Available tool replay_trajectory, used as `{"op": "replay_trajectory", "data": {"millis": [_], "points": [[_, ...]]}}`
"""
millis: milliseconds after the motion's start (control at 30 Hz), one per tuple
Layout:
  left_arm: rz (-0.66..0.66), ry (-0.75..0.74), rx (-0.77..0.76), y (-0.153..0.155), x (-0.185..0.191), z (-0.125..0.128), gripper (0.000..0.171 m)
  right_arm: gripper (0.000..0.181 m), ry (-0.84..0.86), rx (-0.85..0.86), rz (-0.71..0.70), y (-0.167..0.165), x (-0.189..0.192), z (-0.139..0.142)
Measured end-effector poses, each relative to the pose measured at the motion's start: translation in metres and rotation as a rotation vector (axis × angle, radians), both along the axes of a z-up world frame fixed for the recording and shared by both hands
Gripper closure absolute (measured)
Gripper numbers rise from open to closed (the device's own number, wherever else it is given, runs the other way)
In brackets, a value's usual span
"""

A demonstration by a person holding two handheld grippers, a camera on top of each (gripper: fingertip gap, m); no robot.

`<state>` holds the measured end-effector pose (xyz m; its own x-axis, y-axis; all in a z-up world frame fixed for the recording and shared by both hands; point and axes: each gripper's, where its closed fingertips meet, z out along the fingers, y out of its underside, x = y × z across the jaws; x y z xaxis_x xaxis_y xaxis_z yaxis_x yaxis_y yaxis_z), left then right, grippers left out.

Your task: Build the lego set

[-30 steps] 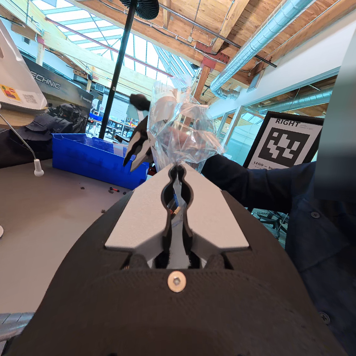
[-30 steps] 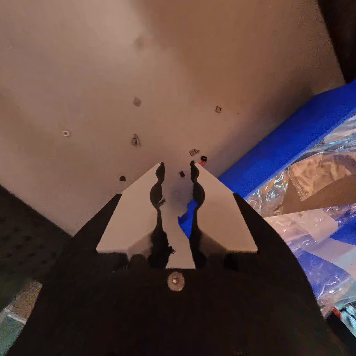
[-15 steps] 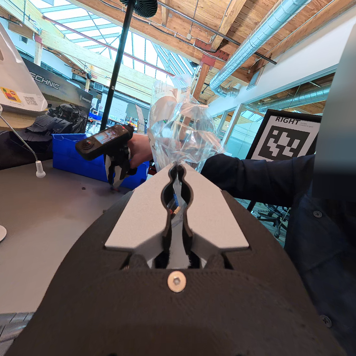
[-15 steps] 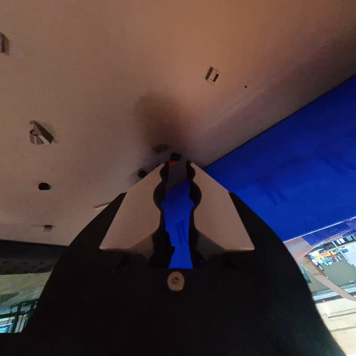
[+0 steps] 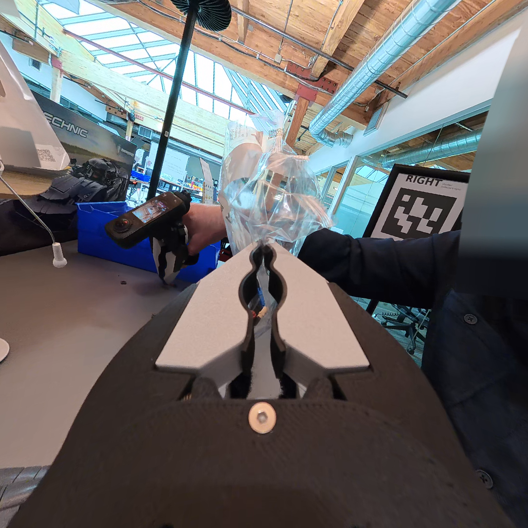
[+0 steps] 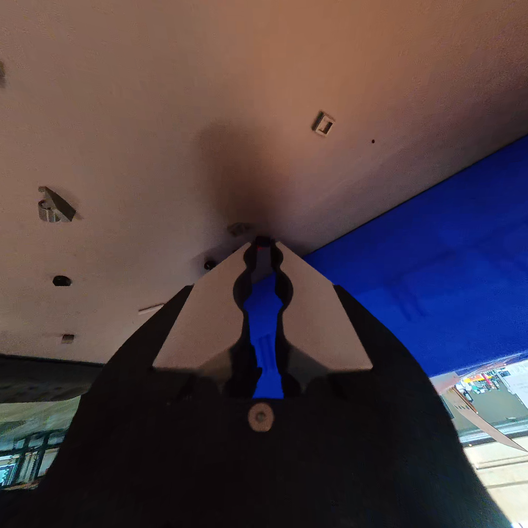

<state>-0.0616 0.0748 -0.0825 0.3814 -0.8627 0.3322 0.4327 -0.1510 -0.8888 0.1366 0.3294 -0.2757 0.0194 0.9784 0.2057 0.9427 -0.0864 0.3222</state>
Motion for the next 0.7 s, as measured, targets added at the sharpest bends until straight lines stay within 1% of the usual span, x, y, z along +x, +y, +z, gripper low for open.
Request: {"op": "replay_trajectory", "data": {"millis": [167,233,300,333,400,500,567,633,700], "points": [[0.000,0.002,-0.001,0.000,0.000,0.000,0.171,0.174,0.089,0.001,0.006,-0.002,-0.008,0.007],[0.001,0.002,-0.001,0.000,0.000,-0.001,0.171,0.175,0.148,0.014,0.013,-0.006,-0.011,0.019],[0.003,0.001,-0.002,0.001,-0.001,-0.001,0.171,0.175,0.255,0.011,0.023,-0.015,-0.019,0.039],[0.004,0.000,-0.002,0.001,-0.002,-0.001,0.171,0.175,0.328,0.001,0.034,-0.022,-0.024,0.053],[0.006,0.001,-0.004,0.002,-0.002,-0.001,0.171,0.175,0.499,-0.019,0.059,-0.038,-0.037,0.090],[0.007,0.003,-0.008,0.003,-0.001,-0.002,0.171,0.175,0.789,-0.091,0.149,-0.075,-0.058,0.160],[0.009,0.003,-0.009,0.003,-0.001,-0.002,0.171,0.175,0.941,-0.132,0.241,-0.104,-0.069,0.204],[0.011,0.000,-0.008,0.003,-0.002,-0.002,0.171,0.175,1.039,-0.152,0.329,-0.130,-0.079,0.237],[0.014,-0.001,-0.008,0.002,-0.002,-0.002,0.171,0.175,1.081,-0.193,0.416,-0.155,-0.088,0.255]]}}
